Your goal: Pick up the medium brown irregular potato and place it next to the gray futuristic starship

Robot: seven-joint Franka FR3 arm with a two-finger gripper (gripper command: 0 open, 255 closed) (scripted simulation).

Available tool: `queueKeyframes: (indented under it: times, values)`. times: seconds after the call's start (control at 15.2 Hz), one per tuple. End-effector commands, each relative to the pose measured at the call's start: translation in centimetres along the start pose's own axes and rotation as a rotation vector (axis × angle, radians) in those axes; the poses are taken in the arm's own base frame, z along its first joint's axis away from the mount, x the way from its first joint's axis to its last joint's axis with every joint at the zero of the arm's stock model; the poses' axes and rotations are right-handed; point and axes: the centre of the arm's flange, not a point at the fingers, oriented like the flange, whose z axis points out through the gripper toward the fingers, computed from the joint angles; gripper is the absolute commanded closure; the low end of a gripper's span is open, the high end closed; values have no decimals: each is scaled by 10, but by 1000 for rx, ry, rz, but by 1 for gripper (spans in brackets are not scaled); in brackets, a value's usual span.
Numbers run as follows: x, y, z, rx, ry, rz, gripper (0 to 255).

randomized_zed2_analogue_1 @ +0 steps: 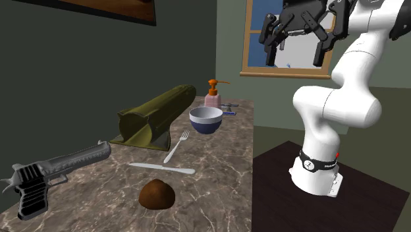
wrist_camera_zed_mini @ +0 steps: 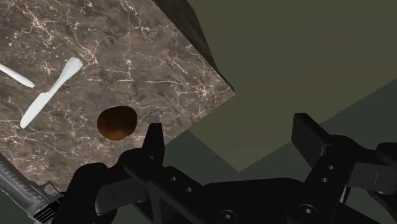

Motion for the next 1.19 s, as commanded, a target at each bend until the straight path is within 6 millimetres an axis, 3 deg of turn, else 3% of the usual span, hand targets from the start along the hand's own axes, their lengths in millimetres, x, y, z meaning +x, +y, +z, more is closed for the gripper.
queueKeyframes:
  times: [0.0,0.53,1.12]
  values:
    - [0,0,0,0,0,0,0]
    - [112,25,62,-22,-186,245,0]
    - [211,85,152,-46,-394,522,0]
